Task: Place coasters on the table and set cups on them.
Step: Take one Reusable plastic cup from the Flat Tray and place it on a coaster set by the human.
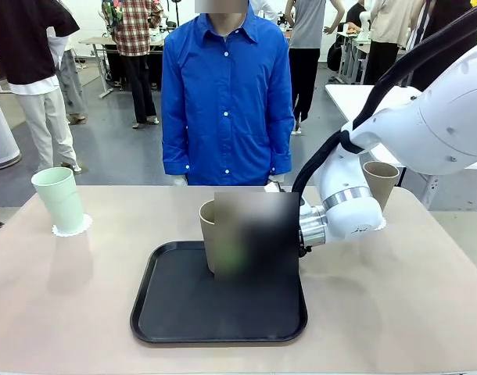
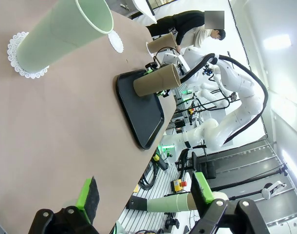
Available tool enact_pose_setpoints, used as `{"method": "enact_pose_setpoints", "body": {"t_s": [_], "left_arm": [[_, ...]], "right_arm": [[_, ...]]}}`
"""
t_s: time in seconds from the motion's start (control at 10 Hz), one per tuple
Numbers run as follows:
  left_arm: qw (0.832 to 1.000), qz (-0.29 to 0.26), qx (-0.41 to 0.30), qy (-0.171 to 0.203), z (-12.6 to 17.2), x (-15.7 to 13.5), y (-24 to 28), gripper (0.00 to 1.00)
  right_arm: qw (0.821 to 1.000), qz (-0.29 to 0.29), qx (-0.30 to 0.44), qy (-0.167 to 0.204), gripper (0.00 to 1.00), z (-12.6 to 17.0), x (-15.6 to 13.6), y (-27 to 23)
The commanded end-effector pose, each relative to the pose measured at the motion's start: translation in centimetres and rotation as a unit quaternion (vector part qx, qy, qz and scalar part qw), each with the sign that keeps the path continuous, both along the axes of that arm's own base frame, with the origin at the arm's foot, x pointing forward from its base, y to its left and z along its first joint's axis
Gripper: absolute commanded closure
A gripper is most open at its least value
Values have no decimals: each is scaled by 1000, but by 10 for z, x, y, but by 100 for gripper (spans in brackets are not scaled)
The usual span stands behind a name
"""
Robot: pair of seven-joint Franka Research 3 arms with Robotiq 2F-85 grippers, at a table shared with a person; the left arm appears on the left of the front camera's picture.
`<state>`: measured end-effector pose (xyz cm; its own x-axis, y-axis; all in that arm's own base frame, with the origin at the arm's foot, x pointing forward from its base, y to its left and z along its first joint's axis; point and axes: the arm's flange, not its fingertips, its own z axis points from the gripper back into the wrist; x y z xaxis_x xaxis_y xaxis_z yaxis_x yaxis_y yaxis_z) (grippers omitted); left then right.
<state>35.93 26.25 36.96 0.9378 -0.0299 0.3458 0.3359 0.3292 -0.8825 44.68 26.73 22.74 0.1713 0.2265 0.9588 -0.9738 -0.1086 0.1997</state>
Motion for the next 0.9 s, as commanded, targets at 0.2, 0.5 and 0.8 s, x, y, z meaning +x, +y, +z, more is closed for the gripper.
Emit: {"method": "enact_pose_setpoints", "body": {"t_s": [0.2, 0.5, 0.8], "left_arm": [[1000, 2, 1, -1, 1, -1, 1, 0], [1000, 2, 1, -1, 1, -1, 1, 0], [1000, 2, 1, -1, 1, -1, 1, 0]], "right_arm": [[999, 28, -9, 12, 0, -12, 9, 18], [999, 34, -6, 9, 0, -15, 12, 28], [999, 42, -2, 6, 0, -14, 10, 38]]}}
